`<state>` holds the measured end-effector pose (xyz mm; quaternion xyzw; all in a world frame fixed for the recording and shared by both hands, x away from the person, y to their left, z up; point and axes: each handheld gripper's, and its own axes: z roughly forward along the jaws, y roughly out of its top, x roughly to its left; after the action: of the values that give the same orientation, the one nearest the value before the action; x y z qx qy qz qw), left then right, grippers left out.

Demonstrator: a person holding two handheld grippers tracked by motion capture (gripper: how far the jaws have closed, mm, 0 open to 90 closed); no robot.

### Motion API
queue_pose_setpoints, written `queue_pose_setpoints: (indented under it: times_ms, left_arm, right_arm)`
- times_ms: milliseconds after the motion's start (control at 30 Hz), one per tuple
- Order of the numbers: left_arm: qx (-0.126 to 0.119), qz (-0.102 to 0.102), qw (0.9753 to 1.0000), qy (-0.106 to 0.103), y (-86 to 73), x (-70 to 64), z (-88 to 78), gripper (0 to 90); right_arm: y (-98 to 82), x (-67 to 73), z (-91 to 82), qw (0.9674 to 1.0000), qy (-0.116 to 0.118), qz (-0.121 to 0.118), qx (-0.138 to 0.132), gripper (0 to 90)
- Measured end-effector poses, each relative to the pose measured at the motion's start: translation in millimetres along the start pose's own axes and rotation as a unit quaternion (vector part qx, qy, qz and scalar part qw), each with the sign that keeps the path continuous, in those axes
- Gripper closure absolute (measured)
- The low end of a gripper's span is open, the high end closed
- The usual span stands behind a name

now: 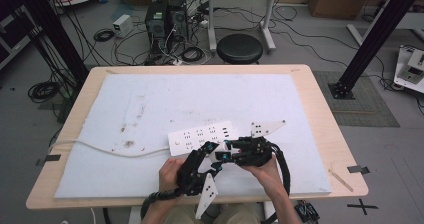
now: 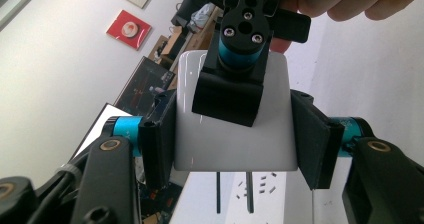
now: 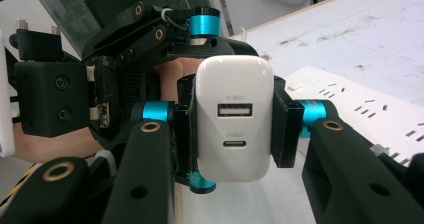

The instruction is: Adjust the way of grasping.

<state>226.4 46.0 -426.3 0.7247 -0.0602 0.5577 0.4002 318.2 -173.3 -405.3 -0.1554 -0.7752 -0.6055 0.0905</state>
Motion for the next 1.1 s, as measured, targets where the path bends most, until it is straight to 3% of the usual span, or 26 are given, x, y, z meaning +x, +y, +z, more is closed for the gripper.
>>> queue_pose_setpoints:
  times_ms: [233,433,467,567,833,867,1100]
  left_arm:
    - [0.0,-0.008,1.0,0.0,-1.1,-1.2,1.0,41.8]
    - [0.008,-0.027,0.9995,-0.013,-3.0,-1.5,5.2,36.5]
    - [0.022,-0.041,0.9988,-0.013,-3.1,-1.0,7.4,36.5]
    - [0.022,-0.063,0.9972,-0.033,-3.2,1.8,8.5,22.4]
    - [0.013,-0.087,0.9954,-0.038,-5.2,5.6,7.9,21.5]
    - [0.012,-0.097,0.9943,-0.043,-5.8,6.8,7.5,21.5]
    - [0.013,-0.106,0.9927,-0.057,-7.2,10.6,3.8,21.4]
  right_arm:
    - [-0.7,-1.0,0.6,1.0,0.0,0.004,0.001,63.4]
    - [-1.4,-0.5,2.0,1.0,-0.003,0.006,0.007,63.3]
    - [-1.5,-0.7,2.3,0.9999,-0.004,0.007,0.007,63.3]
    - [-1.3,-1.8,2.2,0.9999,-0.01,0.006,0.004,63.4]
    - [-1.1,-2.5,-0.7,0.9999,-0.016,0.006,0.001,63.3]
    - [-1.2,-2.6,-0.8,0.9998,-0.018,0.006,-0.001,63.3]
    - [-1.2,-4.4,-4.3,0.9996,-0.027,0.008,-0.009,63.3]
